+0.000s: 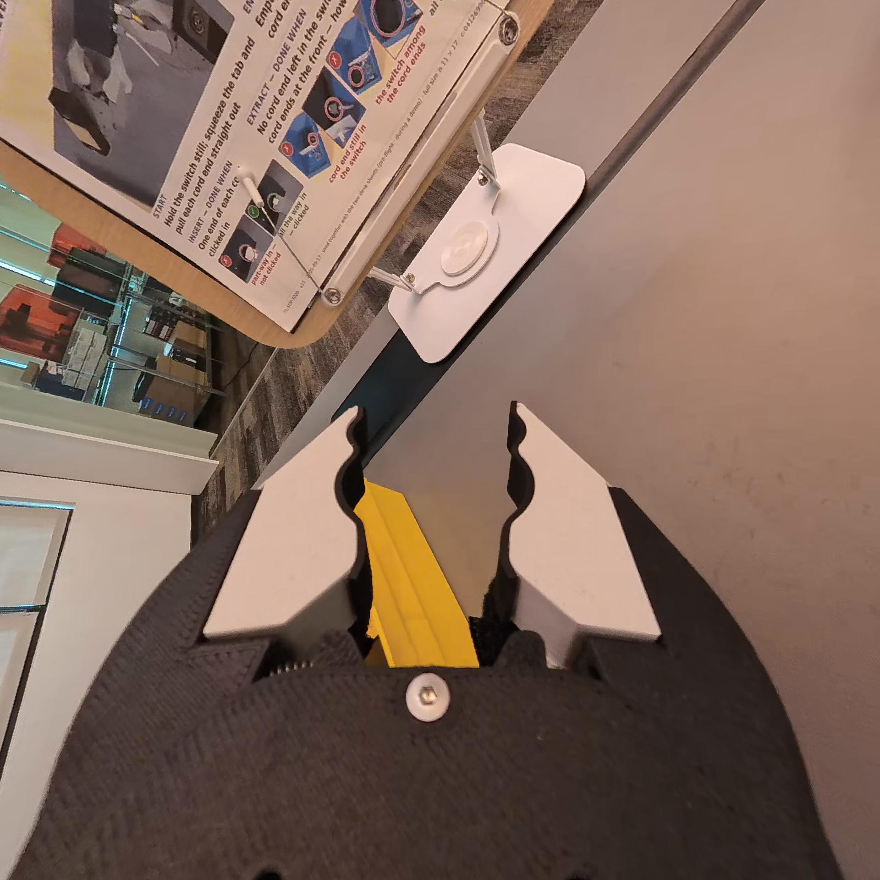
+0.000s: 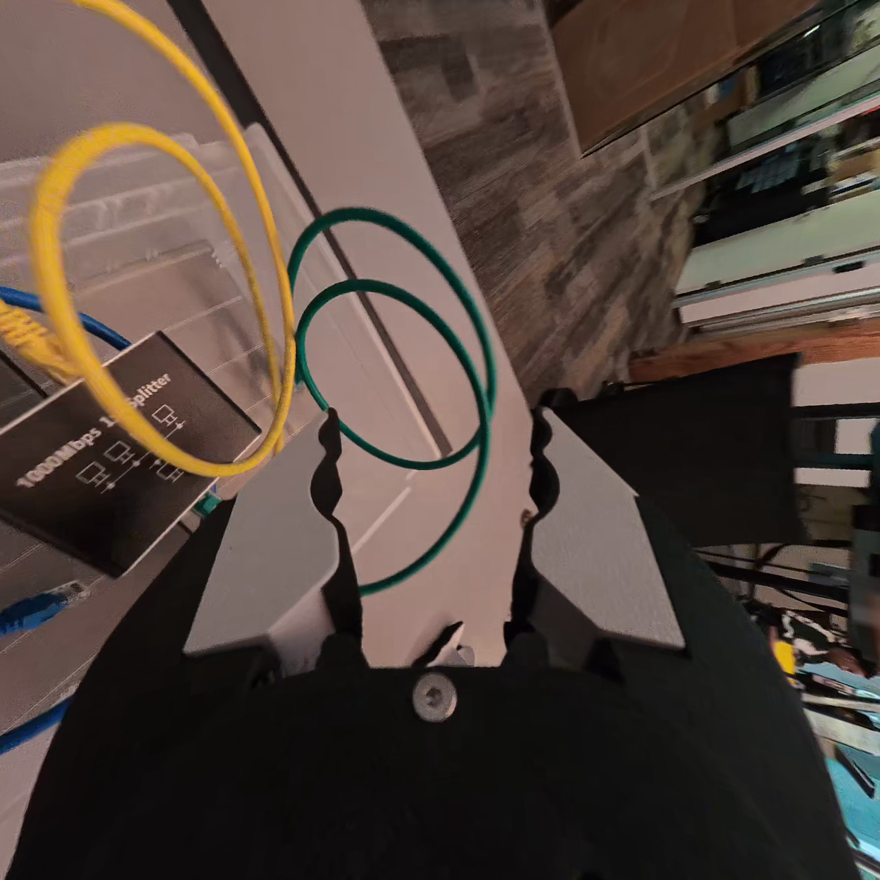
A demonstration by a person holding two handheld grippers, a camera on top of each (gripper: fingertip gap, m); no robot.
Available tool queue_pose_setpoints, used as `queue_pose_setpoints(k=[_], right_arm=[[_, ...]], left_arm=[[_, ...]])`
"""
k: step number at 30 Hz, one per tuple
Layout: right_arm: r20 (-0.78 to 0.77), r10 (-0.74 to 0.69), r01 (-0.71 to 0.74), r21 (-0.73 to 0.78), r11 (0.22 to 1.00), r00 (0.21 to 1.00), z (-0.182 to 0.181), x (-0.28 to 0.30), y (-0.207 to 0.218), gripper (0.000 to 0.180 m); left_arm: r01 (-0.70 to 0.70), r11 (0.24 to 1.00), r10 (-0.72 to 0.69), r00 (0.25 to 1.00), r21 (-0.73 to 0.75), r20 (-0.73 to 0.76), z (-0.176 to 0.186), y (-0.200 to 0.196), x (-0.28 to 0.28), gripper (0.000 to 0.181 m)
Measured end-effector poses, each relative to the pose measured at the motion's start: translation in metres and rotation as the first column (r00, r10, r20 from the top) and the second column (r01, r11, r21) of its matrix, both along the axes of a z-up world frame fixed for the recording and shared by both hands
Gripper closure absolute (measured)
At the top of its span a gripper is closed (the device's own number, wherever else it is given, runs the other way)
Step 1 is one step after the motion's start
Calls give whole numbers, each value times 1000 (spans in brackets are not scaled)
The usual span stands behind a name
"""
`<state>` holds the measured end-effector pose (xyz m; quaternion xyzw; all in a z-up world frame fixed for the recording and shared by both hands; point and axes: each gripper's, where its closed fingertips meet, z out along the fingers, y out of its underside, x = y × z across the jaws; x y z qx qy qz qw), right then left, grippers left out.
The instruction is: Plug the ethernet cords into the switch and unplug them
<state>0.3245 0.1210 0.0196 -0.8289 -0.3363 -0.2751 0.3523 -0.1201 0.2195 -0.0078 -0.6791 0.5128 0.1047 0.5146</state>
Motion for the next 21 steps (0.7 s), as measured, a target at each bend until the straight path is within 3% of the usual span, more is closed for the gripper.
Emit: queue_pose_setpoints(k=[4,5,6,8,11,14,16,17,19,21], right_arm=[[-44,76,-70,113,991,996,34,-31,-42,103],[-126,207,-200,65,978,970,21,-64,-61,102],[-163,317,-313,51,949,934,6,-91,-79,113],[-75,385,-387,-3,922,920,-29,-108,-101,126],[16,327,-325,-81,942,945,-74,-99,-101,124],[163,261,-242,-128,962,951,-95,-80,-83,116],[288,213,-161,-195,968,933,-106,-61,-73,122],[333,213,-156,-188,970,919,-103,-59,-67,134],[288,226,-141,-288,947,931,-102,-62,-70,135],[148,237,-166,-382,909,960,-98,-70,-74,136]], left_arm=[[0,1000,0,1000,4,21,5,0,0,123],[1,1000,-1,1000,6,24,6,-1,0,123],[3,1000,-3,1000,8,25,7,-2,0,123],[8,1000,-9,1000,13,30,9,-3,1,123],[13,1000,-14,999,13,29,8,-5,4,123],[15,1000,-15,1000,13,19,6,-8,5,122],[16,1000,-17,1000,14,17,6,-10,5,122],[17,1000,-17,1000,17,18,7,-11,5,122],[18,1000,-18,999,24,26,11,-12,4,122],[20,999,-21,999,26,40,15,-12,3,123]])
